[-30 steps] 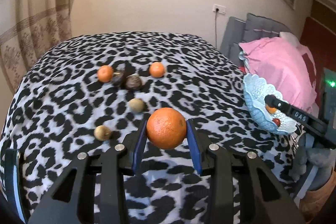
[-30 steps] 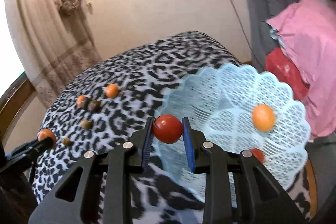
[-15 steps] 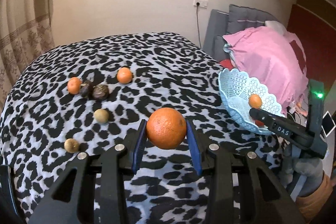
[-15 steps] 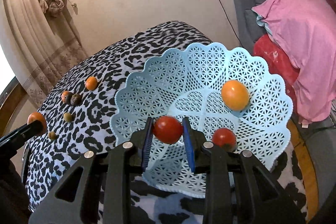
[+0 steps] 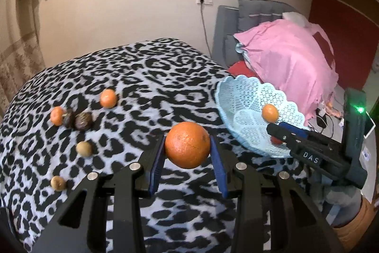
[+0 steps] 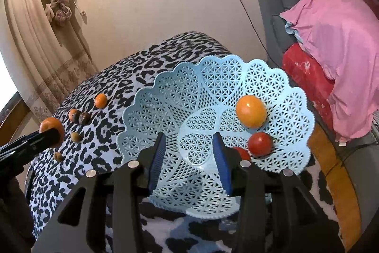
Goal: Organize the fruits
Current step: 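Carry the tomato into the basket and open the right gripper while the left holds the orange, then lower the orange into the basket and open the left gripper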
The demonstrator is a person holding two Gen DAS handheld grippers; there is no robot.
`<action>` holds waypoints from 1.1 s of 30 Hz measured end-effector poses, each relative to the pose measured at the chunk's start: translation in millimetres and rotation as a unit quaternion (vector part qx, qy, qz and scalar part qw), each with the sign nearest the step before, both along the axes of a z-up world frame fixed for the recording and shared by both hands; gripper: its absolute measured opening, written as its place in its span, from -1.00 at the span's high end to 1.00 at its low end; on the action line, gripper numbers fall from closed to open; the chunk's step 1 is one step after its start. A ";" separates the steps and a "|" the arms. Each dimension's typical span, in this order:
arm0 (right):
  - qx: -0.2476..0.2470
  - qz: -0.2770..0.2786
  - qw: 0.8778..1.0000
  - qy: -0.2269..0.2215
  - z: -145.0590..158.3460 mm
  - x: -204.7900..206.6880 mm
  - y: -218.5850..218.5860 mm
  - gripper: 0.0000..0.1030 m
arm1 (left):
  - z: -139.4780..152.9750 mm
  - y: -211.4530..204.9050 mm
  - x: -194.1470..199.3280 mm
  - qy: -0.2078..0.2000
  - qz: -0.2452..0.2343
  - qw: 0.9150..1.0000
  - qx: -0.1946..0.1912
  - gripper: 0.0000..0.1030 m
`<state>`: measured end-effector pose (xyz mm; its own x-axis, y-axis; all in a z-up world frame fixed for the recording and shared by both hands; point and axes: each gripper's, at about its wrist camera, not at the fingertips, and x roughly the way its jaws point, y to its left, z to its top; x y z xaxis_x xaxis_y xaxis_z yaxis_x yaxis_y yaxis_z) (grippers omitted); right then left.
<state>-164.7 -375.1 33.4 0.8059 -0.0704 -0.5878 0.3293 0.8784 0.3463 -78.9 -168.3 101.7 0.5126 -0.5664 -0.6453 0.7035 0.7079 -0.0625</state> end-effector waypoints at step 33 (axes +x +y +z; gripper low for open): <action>-0.019 -0.084 0.996 -0.037 11.0 -42.4 -28.4 -0.09 | -29.6 -93.1 -9.2 0.012 -0.082 0.996 0.039 -0.14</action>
